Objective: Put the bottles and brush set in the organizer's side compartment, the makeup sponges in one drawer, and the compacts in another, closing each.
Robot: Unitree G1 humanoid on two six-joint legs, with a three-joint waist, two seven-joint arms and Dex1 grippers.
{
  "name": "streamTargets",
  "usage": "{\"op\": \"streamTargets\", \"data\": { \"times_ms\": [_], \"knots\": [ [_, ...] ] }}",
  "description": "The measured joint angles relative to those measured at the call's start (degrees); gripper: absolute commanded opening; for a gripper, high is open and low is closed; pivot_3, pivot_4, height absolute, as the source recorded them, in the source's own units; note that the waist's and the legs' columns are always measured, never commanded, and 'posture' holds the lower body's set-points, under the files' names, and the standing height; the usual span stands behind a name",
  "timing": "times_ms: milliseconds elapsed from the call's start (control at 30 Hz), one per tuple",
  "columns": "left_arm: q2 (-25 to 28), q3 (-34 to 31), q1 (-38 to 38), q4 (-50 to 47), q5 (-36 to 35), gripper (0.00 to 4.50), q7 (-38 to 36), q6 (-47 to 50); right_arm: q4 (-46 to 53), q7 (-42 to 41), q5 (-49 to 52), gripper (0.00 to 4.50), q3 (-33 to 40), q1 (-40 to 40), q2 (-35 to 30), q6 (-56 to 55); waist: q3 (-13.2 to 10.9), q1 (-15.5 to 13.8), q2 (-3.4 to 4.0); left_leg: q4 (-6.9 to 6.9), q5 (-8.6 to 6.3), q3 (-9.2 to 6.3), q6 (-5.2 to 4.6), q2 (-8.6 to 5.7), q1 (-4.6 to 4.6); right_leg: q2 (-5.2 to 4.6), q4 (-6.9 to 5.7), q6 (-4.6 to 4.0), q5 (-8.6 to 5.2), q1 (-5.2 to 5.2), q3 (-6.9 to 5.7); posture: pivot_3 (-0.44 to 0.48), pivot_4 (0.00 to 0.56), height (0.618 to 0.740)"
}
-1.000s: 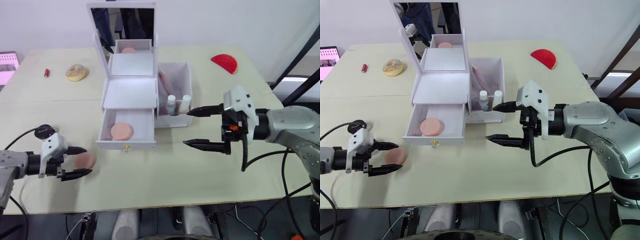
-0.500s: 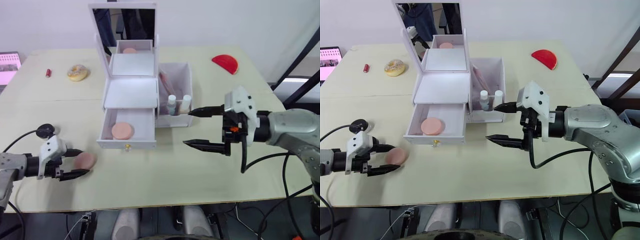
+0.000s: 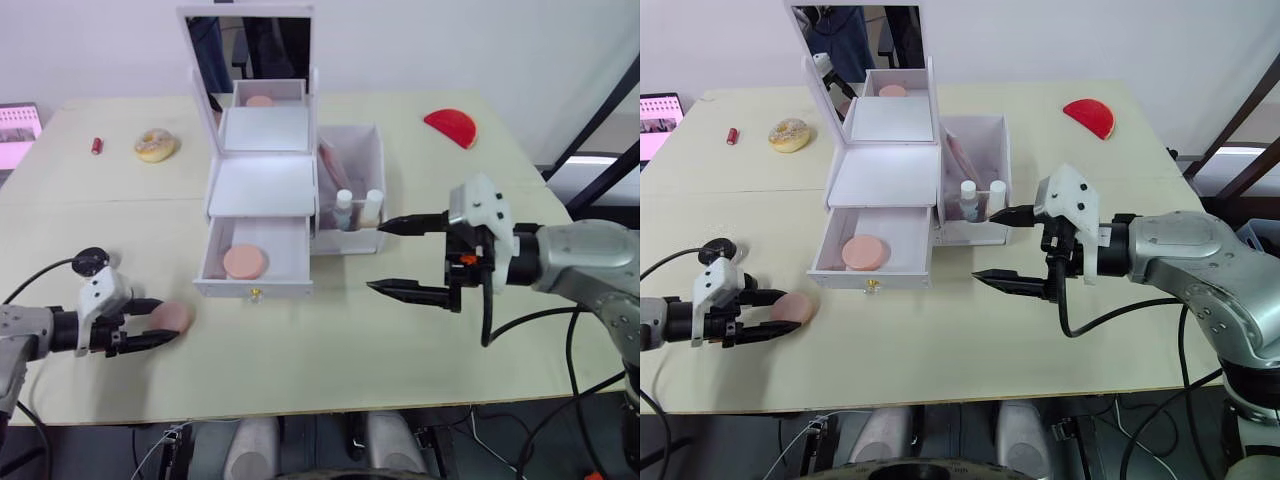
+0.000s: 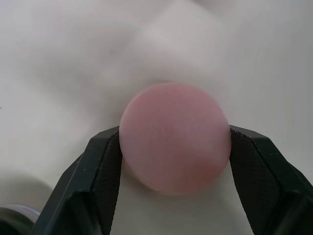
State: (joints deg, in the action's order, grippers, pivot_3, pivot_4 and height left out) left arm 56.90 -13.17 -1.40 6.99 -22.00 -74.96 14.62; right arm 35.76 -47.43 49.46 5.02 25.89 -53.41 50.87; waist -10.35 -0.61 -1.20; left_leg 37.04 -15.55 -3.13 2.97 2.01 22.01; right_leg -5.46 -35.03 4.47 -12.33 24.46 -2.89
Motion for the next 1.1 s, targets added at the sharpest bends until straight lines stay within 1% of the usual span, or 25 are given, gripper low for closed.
{"op": "streamTargets", "data": {
  "times_ms": [100, 267, 367, 500, 600, 700, 900, 1033, 1100],
  "knots": [
    [2.73, -2.88, 0.64, -3.23, -1.77, 2.67, 0.10, 3.10, 0.00, 0.17, 0.28, 4.50, 0.06, -0.25, 0.00, 0.00, -0.01, -0.04, -0.01, 0.00, 0.00, 0.00, 0.00, 0.00, 0.02, -0.01, 0.02, 0.00, 0.00, 0.01, 0.00, 0.000, 0.150, 0.739],
    [8.95, -6.48, 8.78, -6.84, -5.83, 2.67, -0.37, 9.91, 0.05, 0.76, 0.36, 4.50, 0.24, -0.66, 0.06, -0.01, -0.02, -0.04, -0.02, 0.01, 0.00, -0.04, 0.00, -0.01, 0.07, 0.00, 0.06, 0.03, -0.02, 0.02, -0.04, 0.000, 0.150, 0.739],
    [10.41, -5.14, 17.31, -6.98, -7.51, 2.67, -1.35, 12.64, 0.05, 1.33, 0.37, 4.50, 0.35, -1.00, 0.34, -0.01, -0.02, -0.06, -0.01, -0.01, 0.00, -0.05, 0.00, -0.01, 0.08, 0.01, 0.06, 0.02, -0.01, 0.02, -0.05, 0.000, 0.150, 0.739],
    [10.10, 0.85, 26.75, -6.21, -8.63, 2.67, -4.08, 14.87, 0.13, 2.05, 0.42, 4.50, 0.42, -1.33, 0.59, 0.00, -0.03, 0.00, -0.02, -0.01, 0.00, -0.05, -0.01, -0.02, 0.10, 0.03, 0.04, -0.05, 0.03, 0.01, -0.04, 0.000, 0.150, 0.739],
    [6.76, 7.00, 36.35, -4.16, -8.68, 2.67, -6.78, 16.93, 0.35, 2.54, 0.58, 4.50, 0.80, -1.86, 0.57, 0.01, -0.01, -0.17, -0.06, 0.04, 0.01, -0.11, -0.02, -0.03, 0.16, 0.06, 0.02, -0.05, 0.04, -0.01, -0.04, 0.000, 0.150, 0.739],
    [3.34, 12.53, 42.43, -3.32, -8.42, 2.67, -9.63, 18.12, 1.09, 3.29, 0.85, 4.50, 1.09, -2.74, 0.59, 0.01, 0.00, -0.07, -0.08, 0.07, 0.01, -0.12, -0.02, -0.05, 0.17, 0.06, 0.02, -0.07, 0.05, -0.02, -0.01, 0.000, 0.150, 0.739],
    [-3.57, 20.99, 46.76, -0.88, -5.02, 2.67, -13.20, 17.10, 3.04, 6.11, 1.61, 4.50, 2.27, -4.84, 0.64, 0.22, -0.01, 0.20, -0.09, 0.05, 0.02, -0.19, -0.03, -0.04, 0.16, 0.13, -0.01, -0.06, 0.04, -0.01, 0.00, 0.000, 0.150, 0.739],
    [-8.06, 23.62, 48.92, 0.21, -2.87, 2.67, -13.29, 15.85, 4.84, 8.29, 3.44, 4.50, 3.19, -5.62, 0.65, 1.31, -0.01, 0.01, -0.11, 0.09, 0.02, -0.19, -0.03, -0.04, 0.18, 0.12, -0.01, -0.06, 0.04, -0.02, 0.01, 0.000, 0.150, 0.739],
    [-9.16, 23.98, 49.03, 0.12, -2.26, 2.67, -13.33, 15.85, 5.44, 9.23, 4.20, 4.50, 4.03, -6.17, 0.63, 1.59, -0.01, 0.07, -0.11, 0.08, 0.02, -0.19, -0.03, -0.04, 0.18, 0.12, -0.01, -0.06, 0.04, -0.02, 0.02, 0.000, 0.150, 0.739]
  ]
}}
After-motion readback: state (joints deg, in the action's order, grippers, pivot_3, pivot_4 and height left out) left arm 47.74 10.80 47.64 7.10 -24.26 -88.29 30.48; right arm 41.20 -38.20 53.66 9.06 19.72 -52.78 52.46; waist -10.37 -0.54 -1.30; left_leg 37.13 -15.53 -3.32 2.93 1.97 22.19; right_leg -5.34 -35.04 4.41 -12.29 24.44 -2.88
